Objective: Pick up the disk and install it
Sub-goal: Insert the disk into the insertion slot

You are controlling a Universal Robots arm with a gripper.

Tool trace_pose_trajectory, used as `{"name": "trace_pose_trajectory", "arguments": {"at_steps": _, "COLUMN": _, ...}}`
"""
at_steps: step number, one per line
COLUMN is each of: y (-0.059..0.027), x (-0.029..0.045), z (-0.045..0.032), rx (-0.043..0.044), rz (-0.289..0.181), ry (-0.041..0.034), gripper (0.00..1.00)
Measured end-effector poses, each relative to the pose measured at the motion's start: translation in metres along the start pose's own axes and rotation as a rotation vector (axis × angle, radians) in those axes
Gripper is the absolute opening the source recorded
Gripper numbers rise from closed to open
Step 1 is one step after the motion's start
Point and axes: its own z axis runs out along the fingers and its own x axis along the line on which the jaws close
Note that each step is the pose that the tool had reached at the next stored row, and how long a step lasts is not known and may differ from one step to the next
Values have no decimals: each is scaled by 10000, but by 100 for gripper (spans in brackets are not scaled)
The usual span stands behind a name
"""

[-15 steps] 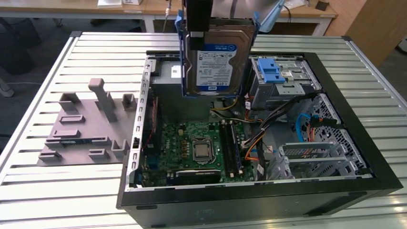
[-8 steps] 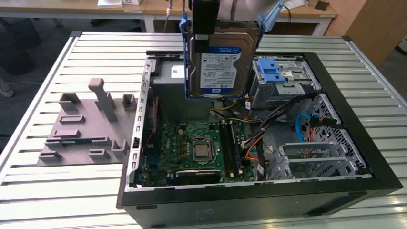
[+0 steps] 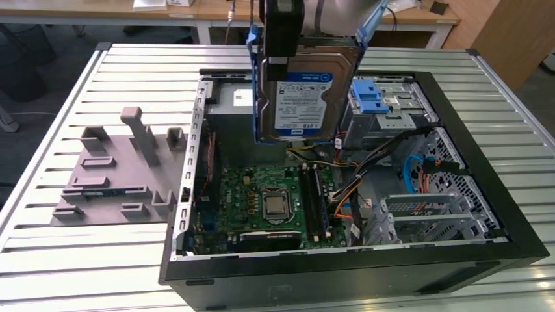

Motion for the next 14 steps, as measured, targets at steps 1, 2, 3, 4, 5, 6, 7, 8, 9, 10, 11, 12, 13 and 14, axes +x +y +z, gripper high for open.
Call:
{"name": "trace_pose_trajectory", "arguments": {"at_steps": 1, "y": -1, "x": 35, "z": 3, "rx": 0, "rz": 1, "ry": 1, "gripper": 37}}
{"name": "trace_pose_trajectory", "arguments": {"at_steps": 2, "y": -3, "x": 71, "z": 9, "rx": 1, "rz": 0, "ry": -2, "gripper": 37}}
{"name": "trace_pose_trajectory", "arguments": {"at_steps": 3, "y": -4, "x": 106, "z": 13, "rx": 2, "rz": 0, "ry": -3, "gripper": 37}}
{"name": "trace_pose_trajectory", "arguments": {"at_steps": 4, "y": -5, "x": 139, "z": 14, "rx": 0, "rz": 0, "ry": 1, "gripper": 37}}
{"name": "trace_pose_trajectory", "arguments": {"at_steps": 5, "y": -7, "x": 168, "z": 16, "rx": 0, "rz": 0, "ry": -1, "gripper": 37}}
{"name": "trace_pose_trajectory", "arguments": {"at_steps": 6, "y": -8, "x": 195, "z": 19, "rx": 1, "rz": 0, "ry": -2, "gripper": 37}}
{"name": "trace_pose_trajectory", "arguments": {"at_steps": 7, "y": -11, "x": 225, "z": 20, "rx": 1, "rz": -1, "ry": -2, "gripper": 37}}
{"name": "trace_pose_trajectory", "arguments": {"at_steps": 8, "y": -13, "x": 250, "z": 21, "rx": 1, "rz": 0, "ry": -2, "gripper": 37}}
{"name": "trace_pose_trajectory", "arguments": {"at_steps": 9, "y": -18, "x": 271, "z": 20, "rx": 0, "rz": 0, "ry": 1, "gripper": 37}}
{"name": "trace_pose_trajectory", "arguments": {"at_steps": 10, "y": -32, "x": 289, "z": 21, "rx": 0, "rz": 0, "ry": 1, "gripper": 37}}
{"name": "trace_pose_trajectory", "arguments": {"at_steps": 11, "y": -50, "x": 302, "z": 22, "rx": 0, "rz": 1, "ry": 2, "gripper": 37}}
{"name": "trace_pose_trajectory", "arguments": {"at_steps": 12, "y": -75, "x": 316, "z": 22, "rx": -2, "rz": 1, "ry": 3, "gripper": 37}}
{"name": "trace_pose_trajectory", "arguments": {"at_steps": 13, "y": -106, "x": 325, "z": 26, "rx": -3, "rz": 0, "ry": 0, "gripper": 37}}
{"name": "trace_pose_trajectory", "arguments": {"at_steps": 14, "y": -137, "x": 328, "z": 29, "rx": -6, "rz": 0, "ry": 0, "gripper": 37}}
